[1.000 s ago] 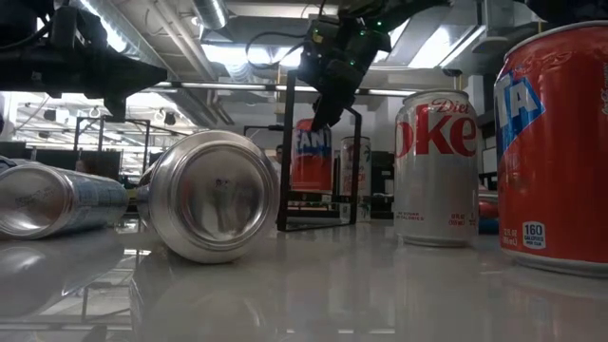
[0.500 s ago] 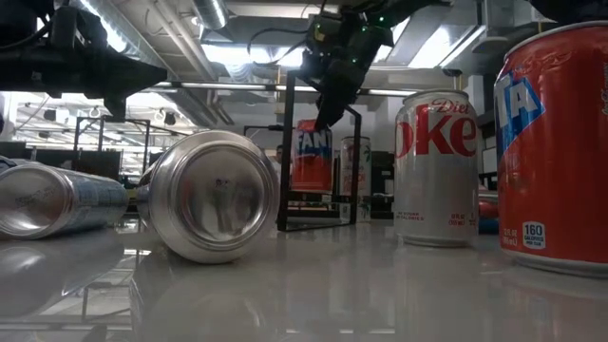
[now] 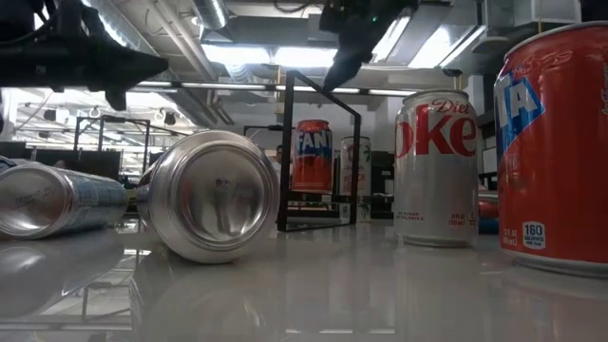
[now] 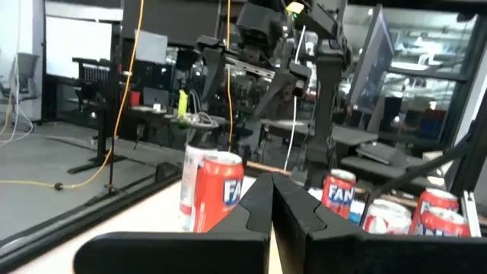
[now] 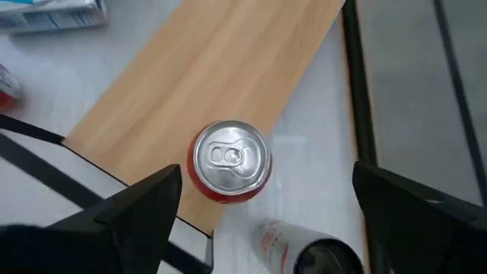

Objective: Pick and place cans onto a shelf
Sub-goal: Put the top right red soda can on the shelf

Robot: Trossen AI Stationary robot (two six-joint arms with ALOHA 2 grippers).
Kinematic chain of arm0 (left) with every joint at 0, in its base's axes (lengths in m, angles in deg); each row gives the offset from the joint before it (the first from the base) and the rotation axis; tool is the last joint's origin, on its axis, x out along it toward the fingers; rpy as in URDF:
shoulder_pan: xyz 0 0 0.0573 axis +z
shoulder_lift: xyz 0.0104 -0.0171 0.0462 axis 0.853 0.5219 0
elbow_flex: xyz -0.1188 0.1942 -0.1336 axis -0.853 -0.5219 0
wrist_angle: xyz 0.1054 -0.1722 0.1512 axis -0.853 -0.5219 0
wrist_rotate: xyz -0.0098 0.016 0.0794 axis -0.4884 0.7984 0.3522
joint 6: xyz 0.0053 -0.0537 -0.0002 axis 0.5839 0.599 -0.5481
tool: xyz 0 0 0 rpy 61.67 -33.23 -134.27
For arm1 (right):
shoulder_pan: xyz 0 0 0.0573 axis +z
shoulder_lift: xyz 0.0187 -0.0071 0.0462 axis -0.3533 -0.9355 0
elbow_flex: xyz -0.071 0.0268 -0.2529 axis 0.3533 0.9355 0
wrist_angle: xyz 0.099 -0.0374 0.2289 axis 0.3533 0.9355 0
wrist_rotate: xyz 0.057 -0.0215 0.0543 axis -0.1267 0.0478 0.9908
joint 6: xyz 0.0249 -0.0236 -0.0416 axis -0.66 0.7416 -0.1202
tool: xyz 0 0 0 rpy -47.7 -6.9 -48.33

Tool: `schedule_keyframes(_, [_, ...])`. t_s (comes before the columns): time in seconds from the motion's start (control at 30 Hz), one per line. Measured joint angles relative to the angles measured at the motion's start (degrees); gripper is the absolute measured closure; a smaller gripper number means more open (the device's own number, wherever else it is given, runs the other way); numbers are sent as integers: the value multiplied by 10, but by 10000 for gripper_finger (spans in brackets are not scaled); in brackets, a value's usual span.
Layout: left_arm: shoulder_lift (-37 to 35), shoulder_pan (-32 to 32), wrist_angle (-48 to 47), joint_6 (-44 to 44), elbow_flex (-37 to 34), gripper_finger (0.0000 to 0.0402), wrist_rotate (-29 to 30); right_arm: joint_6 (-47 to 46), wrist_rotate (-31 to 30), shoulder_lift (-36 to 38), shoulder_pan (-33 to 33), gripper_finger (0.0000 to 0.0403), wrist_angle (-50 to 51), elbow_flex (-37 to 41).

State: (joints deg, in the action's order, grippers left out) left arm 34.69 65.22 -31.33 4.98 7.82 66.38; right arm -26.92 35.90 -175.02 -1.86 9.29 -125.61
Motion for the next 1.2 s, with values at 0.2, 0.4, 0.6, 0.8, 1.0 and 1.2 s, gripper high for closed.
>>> schedule_keyframes(0.2, [95,1,91,0,2,401,14,8,-83,40,0,29,0,0])
schedule_keyframes(0.4, [238,1,146,0,48,401,50,17,-123,82,0,29,1,0])
schedule_keyframes(0.6, [375,24,151,0,136,401,66,19,-153,135,0,29,38,0])
schedule_keyframes(0.8, [513,72,149,-29,234,401,27,28,-154,200,0,29,114,12])
schedule_keyframes(1.0, [650,135,127,-45,332,402,-52,-12,-134,299,0,29,74,157])
schedule_keyframes(1.2, [754,186,125,-45,386,402,-81,-48,-139,396,0,29,-51,333])
